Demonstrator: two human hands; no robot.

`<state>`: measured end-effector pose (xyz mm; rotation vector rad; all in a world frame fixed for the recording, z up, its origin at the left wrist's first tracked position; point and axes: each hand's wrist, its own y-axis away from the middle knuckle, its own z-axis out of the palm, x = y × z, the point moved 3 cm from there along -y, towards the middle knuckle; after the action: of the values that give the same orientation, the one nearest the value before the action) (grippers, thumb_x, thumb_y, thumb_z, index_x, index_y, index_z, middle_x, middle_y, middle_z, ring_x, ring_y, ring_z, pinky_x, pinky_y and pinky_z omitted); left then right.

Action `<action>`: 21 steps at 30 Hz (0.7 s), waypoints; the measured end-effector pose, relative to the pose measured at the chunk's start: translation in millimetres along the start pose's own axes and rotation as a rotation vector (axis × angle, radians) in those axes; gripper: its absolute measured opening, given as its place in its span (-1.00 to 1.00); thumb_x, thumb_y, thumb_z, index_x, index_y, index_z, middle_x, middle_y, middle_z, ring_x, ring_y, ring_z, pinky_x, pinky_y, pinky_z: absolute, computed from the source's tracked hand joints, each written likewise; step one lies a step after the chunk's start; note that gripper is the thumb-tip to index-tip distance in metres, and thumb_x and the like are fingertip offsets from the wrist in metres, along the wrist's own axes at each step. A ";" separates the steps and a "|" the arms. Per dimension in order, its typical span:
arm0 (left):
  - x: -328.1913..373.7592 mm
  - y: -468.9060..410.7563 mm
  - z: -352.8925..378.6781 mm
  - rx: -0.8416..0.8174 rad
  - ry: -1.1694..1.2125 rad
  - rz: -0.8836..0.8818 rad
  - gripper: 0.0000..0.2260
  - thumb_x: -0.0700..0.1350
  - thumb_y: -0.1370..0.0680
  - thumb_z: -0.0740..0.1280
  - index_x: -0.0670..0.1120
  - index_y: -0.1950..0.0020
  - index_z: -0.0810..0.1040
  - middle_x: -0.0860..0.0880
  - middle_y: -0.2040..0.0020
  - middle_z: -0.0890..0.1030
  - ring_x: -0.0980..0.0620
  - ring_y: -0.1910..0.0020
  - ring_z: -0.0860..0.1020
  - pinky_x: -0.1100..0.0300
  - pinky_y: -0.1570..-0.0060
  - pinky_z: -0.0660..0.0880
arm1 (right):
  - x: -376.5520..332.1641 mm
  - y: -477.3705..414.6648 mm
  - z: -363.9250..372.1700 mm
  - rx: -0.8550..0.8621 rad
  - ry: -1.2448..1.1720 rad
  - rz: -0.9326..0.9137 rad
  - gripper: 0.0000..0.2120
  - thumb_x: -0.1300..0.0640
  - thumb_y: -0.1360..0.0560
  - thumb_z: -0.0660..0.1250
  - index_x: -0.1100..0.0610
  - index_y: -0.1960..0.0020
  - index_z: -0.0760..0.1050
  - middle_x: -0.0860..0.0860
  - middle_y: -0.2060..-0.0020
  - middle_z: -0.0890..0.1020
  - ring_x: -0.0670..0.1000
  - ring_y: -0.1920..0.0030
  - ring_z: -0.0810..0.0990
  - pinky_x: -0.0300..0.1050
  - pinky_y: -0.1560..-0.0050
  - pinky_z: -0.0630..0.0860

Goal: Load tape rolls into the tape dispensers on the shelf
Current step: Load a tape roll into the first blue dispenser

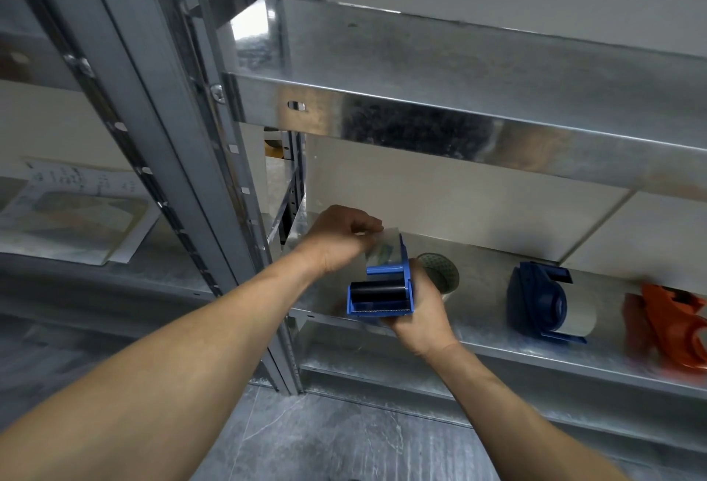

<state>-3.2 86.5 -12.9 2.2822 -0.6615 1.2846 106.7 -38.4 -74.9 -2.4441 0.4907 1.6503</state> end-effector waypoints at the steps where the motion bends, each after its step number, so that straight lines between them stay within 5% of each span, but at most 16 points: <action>1: -0.6 -0.2 0.5 0.004 0.006 0.000 -0.79 -0.21 -0.51 0.42 -0.11 -0.14 0.66 0.00 -0.23 0.63 0.09 -0.19 0.58 0.16 -0.32 0.44 | 0.8 1.0 0.8 0.022 0.004 0.004 -0.52 0.39 -0.31 0.57 0.23 -0.15 0.46 -0.10 0.09 0.60 -0.34 0.09 0.60 -0.47 0.11 0.49; 10: 0.4 1.8 3.5 0.031 -0.103 0.049 -0.78 -0.27 -0.44 0.43 0.06 0.27 0.60 0.09 -0.02 0.65 0.13 -0.04 0.57 0.22 -0.14 0.50 | -1.9 7.6 3.8 0.040 0.026 0.008 -0.49 0.32 -0.28 0.61 0.12 -0.11 0.47 -0.13 0.08 0.62 -0.35 0.05 0.60 -0.50 0.08 0.49; 21: -4.7 0.3 1.8 -0.009 -0.022 0.005 -0.89 -0.17 -0.54 0.38 0.03 0.14 0.58 0.05 -0.02 0.66 0.12 -0.03 0.60 0.25 -0.08 0.48 | -5.5 6.2 6.5 0.045 -0.071 0.012 -0.51 0.41 -0.28 0.56 0.20 -0.14 0.48 -0.05 0.07 0.64 -0.26 0.08 0.63 -0.42 0.09 0.52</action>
<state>-4.4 86.1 -17.7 2.2919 -0.6799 1.2581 96.9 -41.2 -71.9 -2.3462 0.5280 1.7048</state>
